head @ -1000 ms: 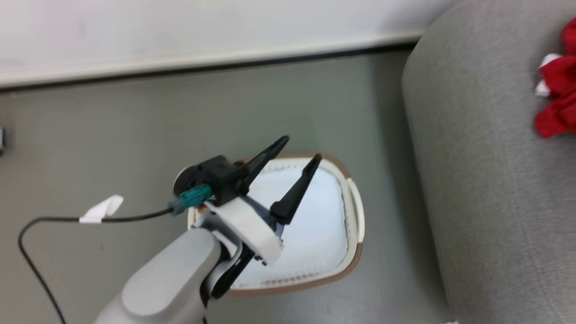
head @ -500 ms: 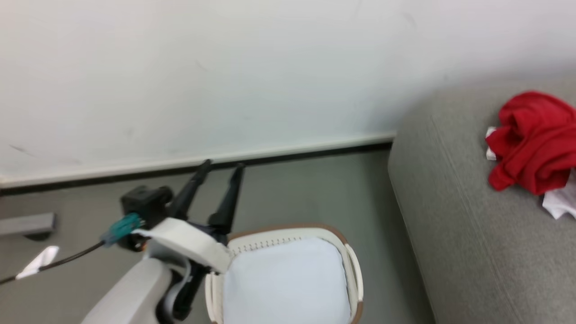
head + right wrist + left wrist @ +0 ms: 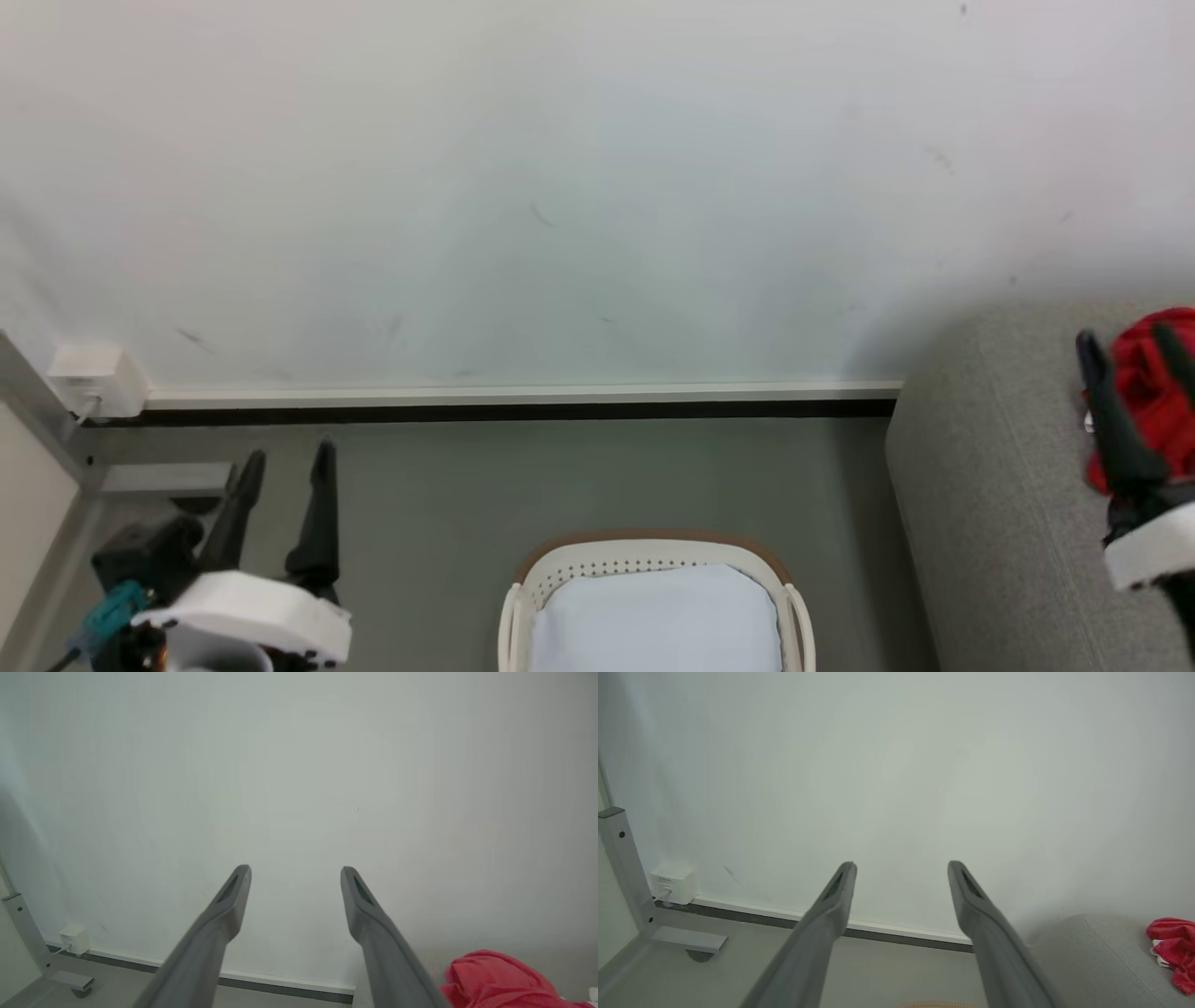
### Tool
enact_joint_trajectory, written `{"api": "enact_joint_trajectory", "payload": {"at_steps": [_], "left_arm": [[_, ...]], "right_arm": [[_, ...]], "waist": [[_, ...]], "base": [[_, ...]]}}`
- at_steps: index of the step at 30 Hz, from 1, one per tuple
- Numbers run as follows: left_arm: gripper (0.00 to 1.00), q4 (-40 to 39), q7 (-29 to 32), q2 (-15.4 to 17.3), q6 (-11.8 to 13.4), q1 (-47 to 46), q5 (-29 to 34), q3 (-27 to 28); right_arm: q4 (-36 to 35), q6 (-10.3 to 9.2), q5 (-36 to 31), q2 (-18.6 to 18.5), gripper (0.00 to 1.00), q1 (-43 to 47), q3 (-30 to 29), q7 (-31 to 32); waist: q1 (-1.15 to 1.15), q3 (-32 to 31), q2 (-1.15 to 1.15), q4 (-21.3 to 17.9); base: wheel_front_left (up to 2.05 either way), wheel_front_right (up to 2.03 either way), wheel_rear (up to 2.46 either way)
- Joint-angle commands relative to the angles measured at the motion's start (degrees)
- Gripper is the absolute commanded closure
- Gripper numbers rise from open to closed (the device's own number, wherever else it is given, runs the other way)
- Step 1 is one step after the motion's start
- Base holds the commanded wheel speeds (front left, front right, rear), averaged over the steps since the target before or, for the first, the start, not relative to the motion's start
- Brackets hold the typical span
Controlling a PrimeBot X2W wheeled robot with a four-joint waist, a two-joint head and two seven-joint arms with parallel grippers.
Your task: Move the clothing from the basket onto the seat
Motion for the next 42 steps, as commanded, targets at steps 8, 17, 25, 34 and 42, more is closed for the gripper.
{"api": "enact_joint_trajectory", "payload": {"at_steps": [8, 17, 25, 34, 42], "left_arm": [[0.0, -0.53, -0.01, -6.37, -3.13, 7.01, 9.75, 8.68], [0.0, 1.22, -0.02, -13.35, -8.96, 12.45, 19.88, 15.77], [0.0, 3.5, -0.02, -17.37, -13.7, 13.14, 24.83, 19.55], [0.0, 4.62, -0.02, -19.11, -15.63, 12.09, 27.51, 22.1], [1.0, 6.48, 0.08, -19.98, -16.0, 12.68, 27.5, 22.48]], "right_arm": [[2.32, -0.13, -4.58, 8.78, 0.0, 11.8, -0.18, -10.72], [8.19, -0.12, -8.67, 12.66, 0.0, 15.8, 5.79, -16.24], [9.74, -0.12, -10.32, 14.45, 0.0, 14.19, 6.19, -16.61], [10.44, -0.12, -11.18, 15.0, 0.0, 13.82, 5.53, -16.59], [11.53, 0.0, -10.75, 15.32, 1.0, 14.63, 6.17, -16.3]], "waist": [[0.02, -0.51, 0.0, 1.87], [0.02, -0.78, 0.0, 0.85], [0.02, -1.18, 0.0, -0.16], [0.02, -1.62, 0.0, -0.48], [0.02, -1.67, 0.0, -0.53]], "base": [[0.0, 0.0, 0.0], [0.0, 0.0, 0.0], [0.0, 0.0, 0.0], [0.0, 0.0, 0.0], [0.0, 0.0, 0.0]]}}
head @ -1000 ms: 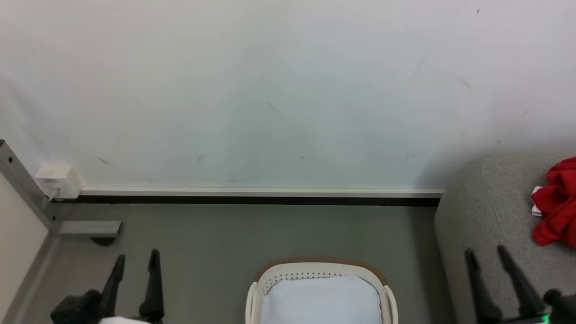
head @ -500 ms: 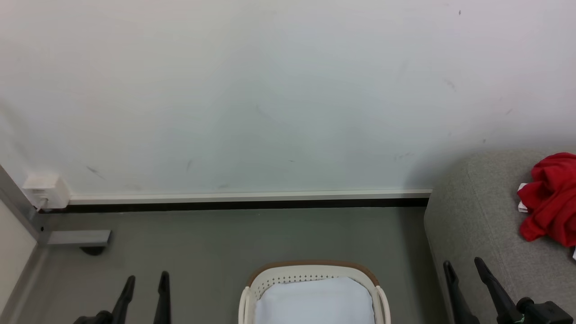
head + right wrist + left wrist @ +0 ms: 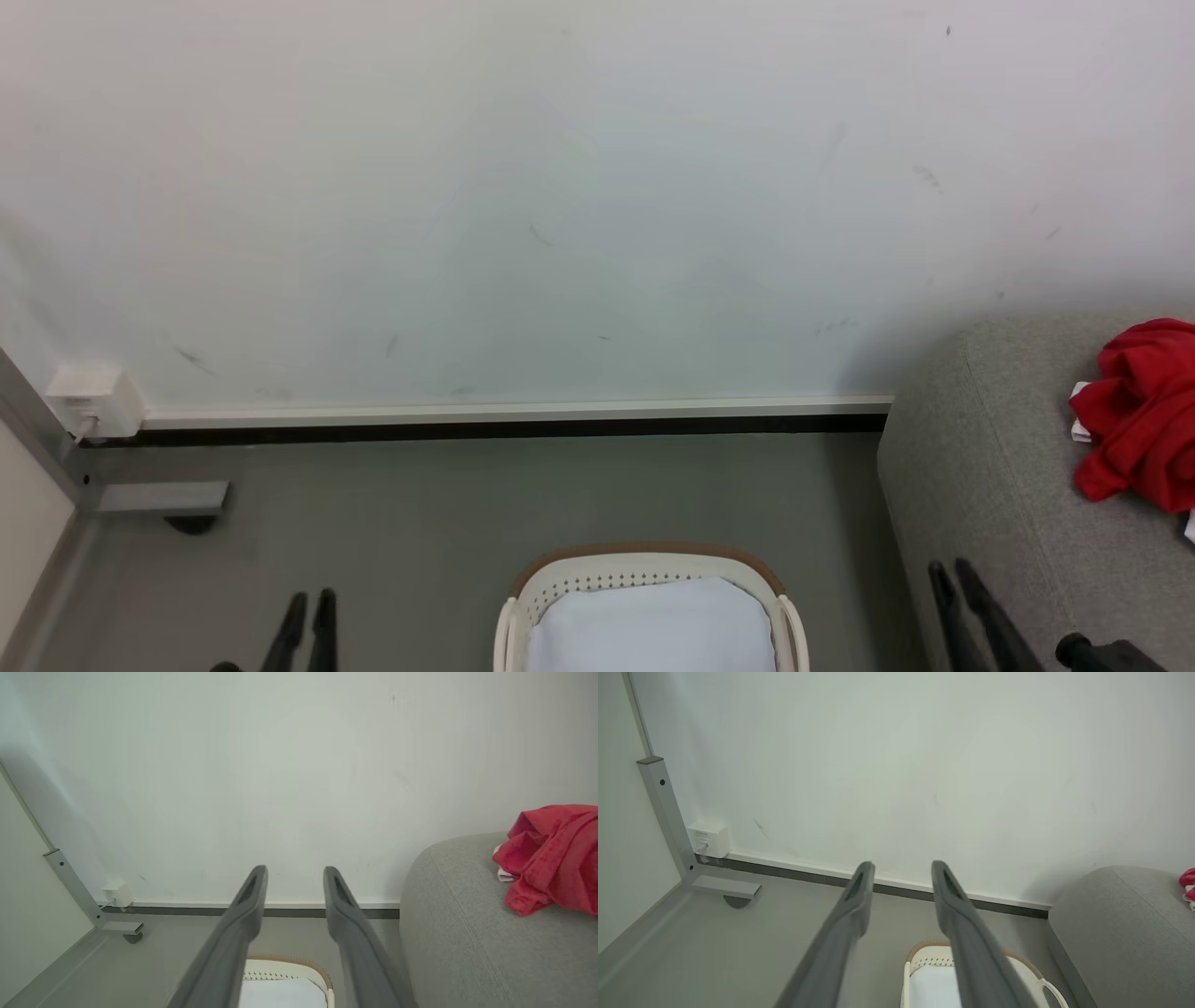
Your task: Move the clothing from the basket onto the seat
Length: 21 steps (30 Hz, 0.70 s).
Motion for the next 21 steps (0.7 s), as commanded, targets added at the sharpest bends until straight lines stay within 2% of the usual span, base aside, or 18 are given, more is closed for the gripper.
{"api": "enact_joint_trajectory", "payload": {"at_steps": [1, 21], "left_arm": [[1.0, -0.02, 0.03, 0.04, 0.0, -0.1, -0.07, 0.03], [1.0, -0.2, 5.71, 0.06, -0.25, -2.65, -20.63, 1.11]], "right_arm": [[-0.05, 0.0, 0.07, -0.03, 1.0, -0.07, 0.0, 0.02], [-0.13, -0.02, 18.02, 1.0, 1.0, -1.92, -4.2, 5.25]], "waist": [[0.0, 0.0, 0.0, 0.0], [0.0, 0.58, 0.0, 0.21]], "base": [[0.0, 0.0, 0.0], [0.0, 0.0, 0.0]]}}
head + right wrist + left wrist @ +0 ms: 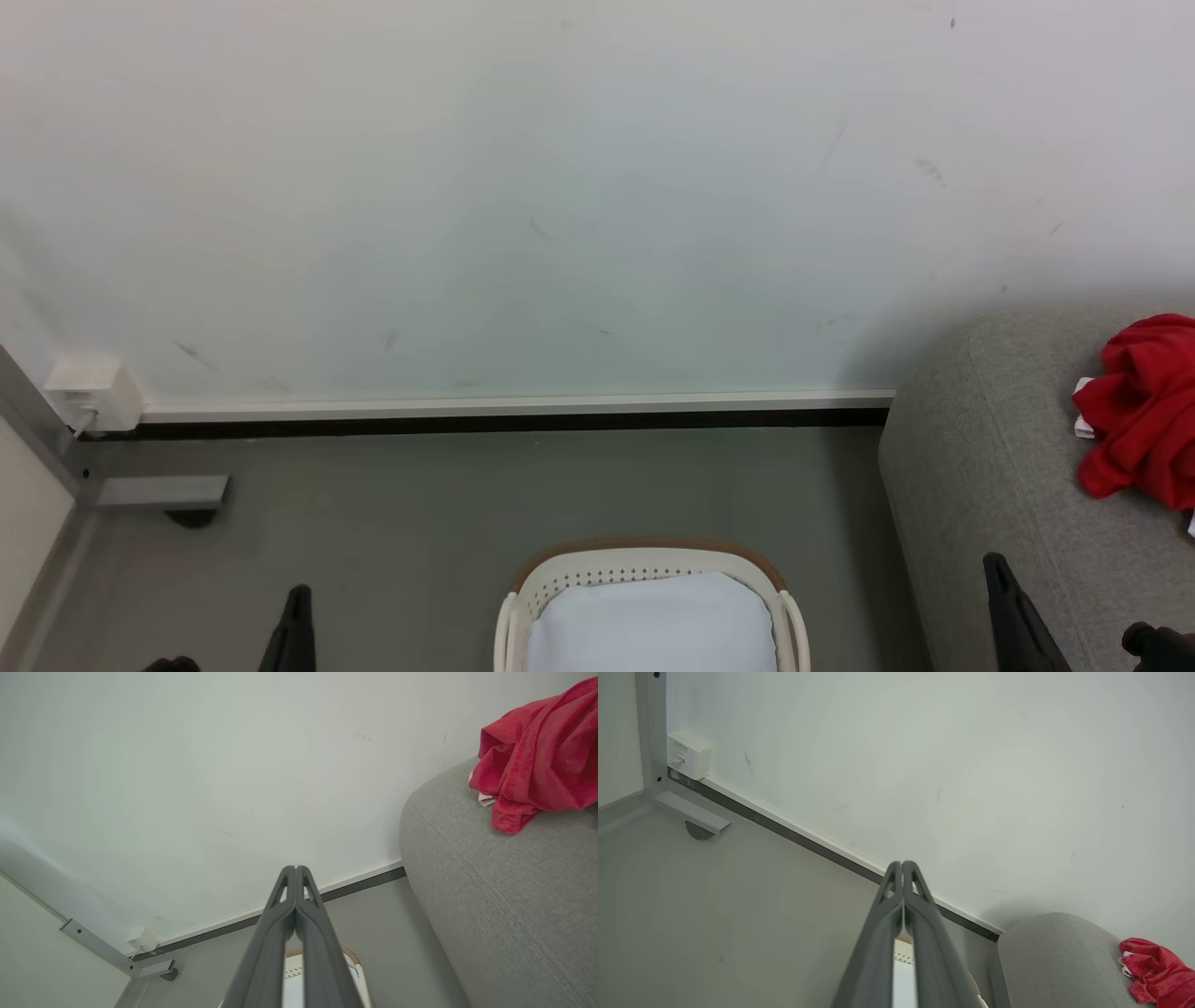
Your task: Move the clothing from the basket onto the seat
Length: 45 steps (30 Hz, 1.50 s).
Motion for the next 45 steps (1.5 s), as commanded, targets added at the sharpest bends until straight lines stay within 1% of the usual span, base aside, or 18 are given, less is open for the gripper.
{"api": "enact_joint_trajectory", "payload": {"at_steps": [1, 22, 45], "left_arm": [[1.0, -1.05, 0.32, 0.35, -0.24, -1.61, -2.05, 0.45], [1.0, -1.53, 4.83, 0.37, -0.29, -3.47, -19.09, 1.06], [1.0, -1.76, 8.86, 0.39, -0.39, -5.13, -33.84, 1.77]], "right_arm": [[-0.77, -0.02, 1.59, 0.02, 1.0, -2.0, -0.59, 0.34], [-0.81, -0.04, 16.28, 0.85, 1.0, -3.39, -4.08, 4.68], [-0.86, -0.06, 29.15, 1.7, 1.0, -4.72, -7.21, 8.55]], "waist": [[0.0, 0.02, 0.0, 0.01], [0.0, 0.63, 0.0, 0.23], [0.0, 1.3, 0.0, 0.47]], "base": [[0.0, 0.0, 0.0], [0.0, 0.0, 0.0], [0.0, 0.0, 0.0]]}}
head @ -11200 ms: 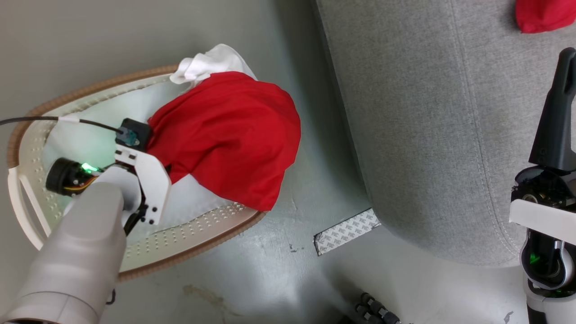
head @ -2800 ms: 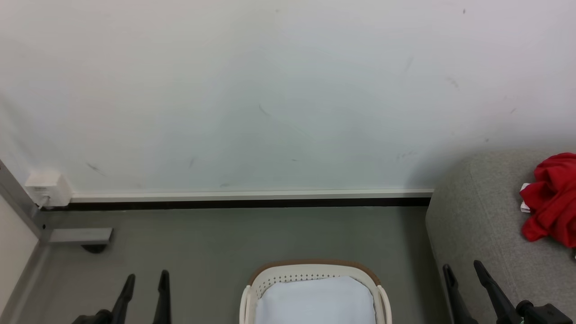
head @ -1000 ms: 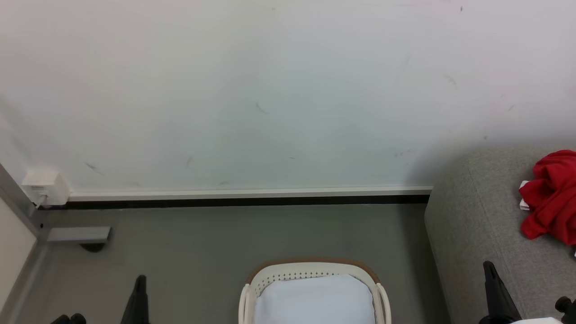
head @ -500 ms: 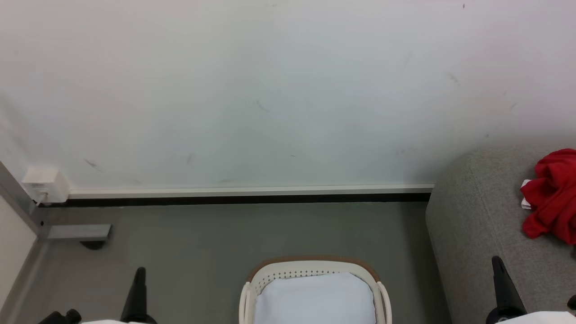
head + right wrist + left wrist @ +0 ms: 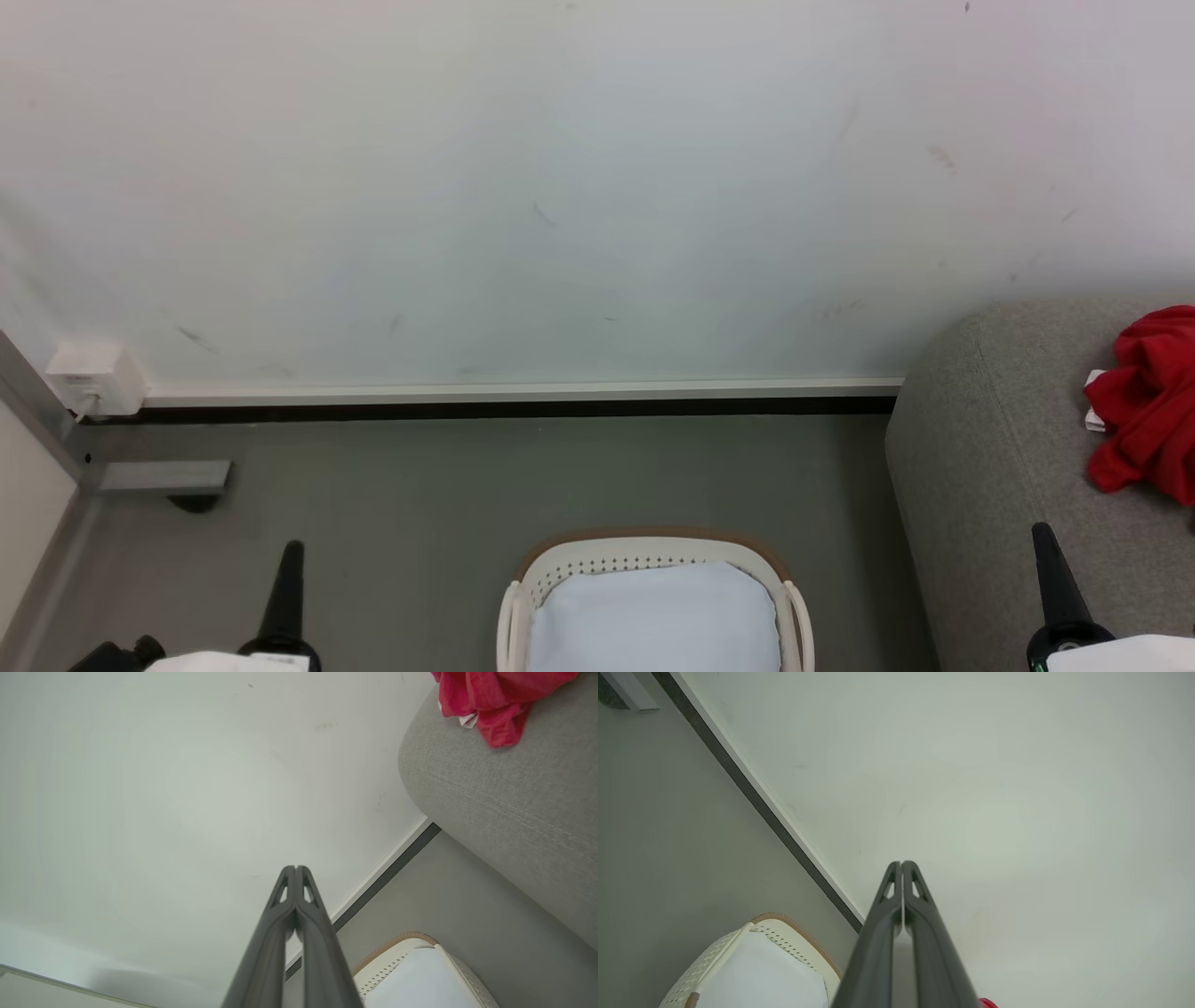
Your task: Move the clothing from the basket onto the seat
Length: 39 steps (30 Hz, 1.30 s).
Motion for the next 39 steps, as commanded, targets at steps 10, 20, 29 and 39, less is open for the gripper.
{"api": "enact_joint_trajectory", "payload": {"at_steps": [10, 20, 29, 39], "left_arm": [[1.0, -0.62, 1.83, 0.38, -0.33, -1.72, -6.6, 0.59], [1.0, -0.68, 3.18, 0.38, -0.38, -2.25, -11.65, 0.82], [1.0, -0.72, 4.24, 0.39, -0.43, -2.67, -15.31, 0.94], [1.0, -0.78, 5.47, 0.39, -0.38, -3.08, -19.63, 1.13]], "right_arm": [[-0.62, -0.07, 5.75, 0.31, 1.0, -1.78, -1.6, 1.67], [-0.62, -0.08, 10.05, 0.58, 1.0, -2.29, -2.63, 3.04], [-0.6, -0.09, 13.33, 0.72, 1.0, -2.64, -3.5, 3.94], [-0.59, -0.1, 17.03, 1.0, 1.0, -2.79, -4.37, 5.15]], "waist": [[0.0, 0.3, 0.0, 0.11], [0.0, 0.59, 0.0, 0.21], [0.0, 0.82, 0.0, 0.3], [0.0, 1.11, 0.0, 0.4]], "base": [[0.0, 0.0, 0.0], [0.0, 0.0, 0.0], [0.0, 0.0, 0.0], [0.0, 0.0, 0.0]]}}
